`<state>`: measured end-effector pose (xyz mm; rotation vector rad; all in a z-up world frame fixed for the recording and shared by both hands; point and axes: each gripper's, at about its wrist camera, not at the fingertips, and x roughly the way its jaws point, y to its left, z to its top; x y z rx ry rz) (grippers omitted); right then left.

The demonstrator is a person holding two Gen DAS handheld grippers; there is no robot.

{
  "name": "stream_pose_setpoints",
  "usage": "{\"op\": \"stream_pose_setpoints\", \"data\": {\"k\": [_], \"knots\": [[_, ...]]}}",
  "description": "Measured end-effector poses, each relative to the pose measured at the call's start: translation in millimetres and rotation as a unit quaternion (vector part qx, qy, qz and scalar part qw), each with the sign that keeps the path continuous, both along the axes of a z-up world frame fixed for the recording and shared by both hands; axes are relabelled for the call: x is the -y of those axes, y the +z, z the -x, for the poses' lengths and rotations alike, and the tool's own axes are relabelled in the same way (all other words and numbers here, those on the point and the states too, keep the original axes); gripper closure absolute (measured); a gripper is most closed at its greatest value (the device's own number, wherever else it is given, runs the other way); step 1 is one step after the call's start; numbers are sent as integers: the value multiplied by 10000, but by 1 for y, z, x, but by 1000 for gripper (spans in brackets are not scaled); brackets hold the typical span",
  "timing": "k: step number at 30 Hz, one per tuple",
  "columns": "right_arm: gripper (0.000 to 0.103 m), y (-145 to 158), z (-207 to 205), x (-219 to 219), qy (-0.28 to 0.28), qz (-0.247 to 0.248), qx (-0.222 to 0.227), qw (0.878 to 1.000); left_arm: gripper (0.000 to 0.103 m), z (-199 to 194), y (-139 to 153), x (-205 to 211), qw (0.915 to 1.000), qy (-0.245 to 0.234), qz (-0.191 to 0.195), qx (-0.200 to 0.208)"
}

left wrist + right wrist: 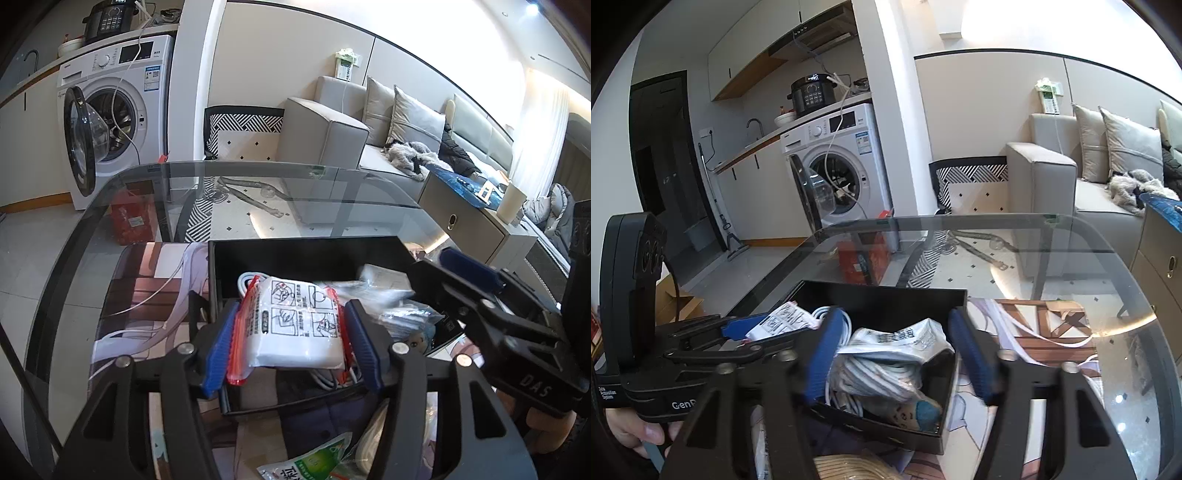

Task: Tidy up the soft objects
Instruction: 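Lower the red-edged packet and white sachet into the black box and open both grippers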

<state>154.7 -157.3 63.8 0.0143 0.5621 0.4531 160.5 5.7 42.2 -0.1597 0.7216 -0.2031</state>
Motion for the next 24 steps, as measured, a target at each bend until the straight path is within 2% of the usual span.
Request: {"op": "stream_pose_setpoints", "data": {"k": [3,5,8,12,17,24], "knots": [[28,2,3,4,-53,60,22,10000,39,2,2,1,10000,-49,-18,11],[14,3,7,8,-67,91,45,9999,29,4,4,2,9999,-99,-24,48],[5,6,16,15,-125,142,104,9998,18,9,8,5,9998,-170,-43,137],[1,6,25,26,-189,214,56,9996,0,19,11,3,9996,-132,-46,262],[1,-2,34,32,-106,338,-105,9993,0,32,16,-5,9992,-38,-97,375],[0,-20,49,27,220,490,-375,9979,0,47,8,-18,9993,131,-202,300]]}}
